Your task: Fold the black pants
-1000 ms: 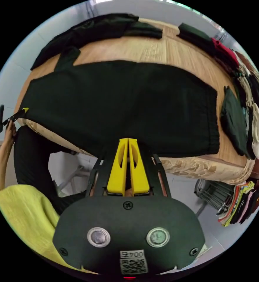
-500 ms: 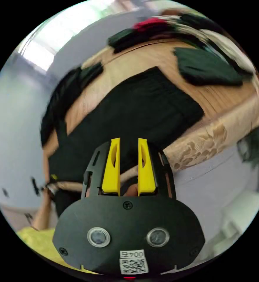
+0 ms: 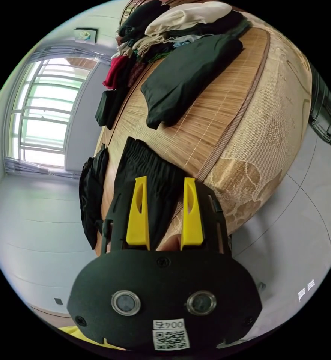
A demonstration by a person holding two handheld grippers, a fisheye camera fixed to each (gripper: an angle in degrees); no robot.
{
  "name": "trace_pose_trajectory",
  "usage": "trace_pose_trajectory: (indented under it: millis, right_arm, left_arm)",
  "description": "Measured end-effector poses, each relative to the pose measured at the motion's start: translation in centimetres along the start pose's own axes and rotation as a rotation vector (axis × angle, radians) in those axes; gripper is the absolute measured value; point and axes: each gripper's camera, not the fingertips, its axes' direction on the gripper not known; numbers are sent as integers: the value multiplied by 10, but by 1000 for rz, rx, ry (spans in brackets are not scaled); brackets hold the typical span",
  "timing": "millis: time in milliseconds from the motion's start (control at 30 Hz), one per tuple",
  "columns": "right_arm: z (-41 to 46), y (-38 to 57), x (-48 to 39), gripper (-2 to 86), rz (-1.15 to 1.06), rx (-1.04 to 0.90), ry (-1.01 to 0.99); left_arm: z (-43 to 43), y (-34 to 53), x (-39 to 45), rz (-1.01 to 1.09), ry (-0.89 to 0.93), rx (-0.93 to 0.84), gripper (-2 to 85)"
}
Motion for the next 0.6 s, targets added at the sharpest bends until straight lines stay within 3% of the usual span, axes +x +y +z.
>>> trace_pose_trajectory:
  millis: [167,267,333,400,500,600]
  right_arm:
    - [15,-7,-28,50,-64,-10,129]
    - [13,-3,-53,47,-119,99,295]
    - [31,-4,-52,50,-88,63,367]
    - [35,-2,-57,51,-83,73,351]
    - [37,20,-104,53,-220,98,409]
    - [65,68,-157,25,-411,3,423]
  left_arm:
    - [1,1,4,4,-8,0,2]
    - [2,2,6,4,-6,1,1]
    - [3,2,8,8,-12,-1,1]
    - [4,2,10,9,-14,-1,2]
    - [5,4,14,9,-16,1,1]
    - [6,4,18,10,-22,0,2]
